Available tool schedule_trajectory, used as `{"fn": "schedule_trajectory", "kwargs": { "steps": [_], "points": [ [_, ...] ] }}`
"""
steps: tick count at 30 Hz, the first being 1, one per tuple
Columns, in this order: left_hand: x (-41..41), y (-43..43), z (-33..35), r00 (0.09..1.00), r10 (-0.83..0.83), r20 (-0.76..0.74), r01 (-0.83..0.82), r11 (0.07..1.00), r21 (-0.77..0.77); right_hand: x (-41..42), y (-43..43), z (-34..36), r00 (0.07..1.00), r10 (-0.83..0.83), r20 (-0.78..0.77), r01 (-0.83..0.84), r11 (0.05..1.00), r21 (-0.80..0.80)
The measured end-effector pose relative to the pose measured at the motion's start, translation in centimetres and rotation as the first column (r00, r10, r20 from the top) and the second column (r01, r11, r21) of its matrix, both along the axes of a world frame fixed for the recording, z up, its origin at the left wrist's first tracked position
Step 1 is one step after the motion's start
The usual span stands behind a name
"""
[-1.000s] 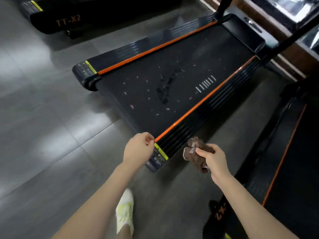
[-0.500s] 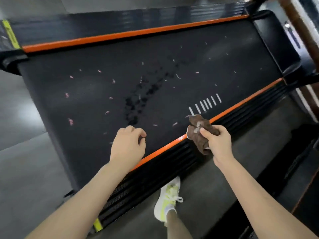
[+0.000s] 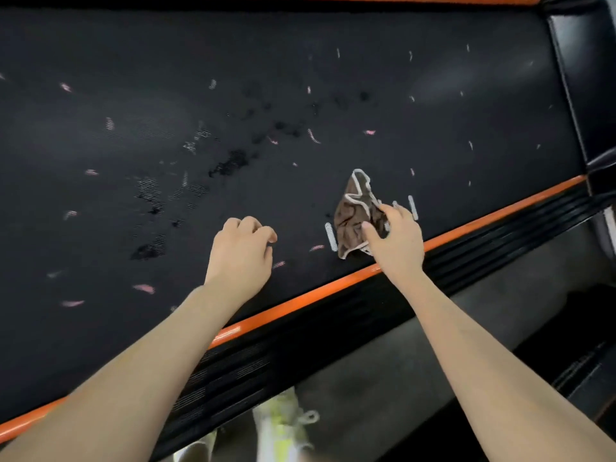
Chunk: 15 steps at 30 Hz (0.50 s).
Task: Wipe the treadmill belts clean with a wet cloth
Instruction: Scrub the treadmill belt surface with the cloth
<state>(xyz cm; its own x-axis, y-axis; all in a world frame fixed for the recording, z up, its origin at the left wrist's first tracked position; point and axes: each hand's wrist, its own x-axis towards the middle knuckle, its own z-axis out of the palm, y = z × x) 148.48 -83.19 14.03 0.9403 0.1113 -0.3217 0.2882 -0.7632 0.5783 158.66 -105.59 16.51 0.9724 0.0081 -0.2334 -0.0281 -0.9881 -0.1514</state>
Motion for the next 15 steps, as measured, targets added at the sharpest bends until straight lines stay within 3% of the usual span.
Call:
{"fn": "schedule_trajectory", "kwargs": {
  "steps": [3,8,11,13,15],
  "points": [
    [2.6,-1.9,-1.4,1.0,-0.017,0.013,0.018,1.0,-0.021,2.1,-0.2,-2.4,0.995,0.039,-0.091,-0.038,0.999,0.017],
    [7.3,-4.6,-4.8,0.985,0.018,0.171,-0.018,1.0,-0.004,3.9,0.6,-7.9,0.944,0.227,-0.238,-0.282,0.93,-0.234],
    [10.5,-6.5,-7.3,0.955,0.07,0.29,-0.077,0.997,0.014,5.3,-2.6,-9.8,0.912,0.409,0.022,-0.408,0.912,-0.042],
    [12.5,-8.7,-8.7,0.924,0.076,0.374,-0.1,0.994,0.047,7.8,-7.4,-10.1,0.905,0.383,0.187,-0.397,0.917,0.04],
    [14.7,-12.0,-9.7,0.896,0.053,0.442,-0.102,0.991,0.087,11.8,-13.5,-9.6,0.908,0.312,0.279,-0.327,0.945,0.008]
  ]
}}
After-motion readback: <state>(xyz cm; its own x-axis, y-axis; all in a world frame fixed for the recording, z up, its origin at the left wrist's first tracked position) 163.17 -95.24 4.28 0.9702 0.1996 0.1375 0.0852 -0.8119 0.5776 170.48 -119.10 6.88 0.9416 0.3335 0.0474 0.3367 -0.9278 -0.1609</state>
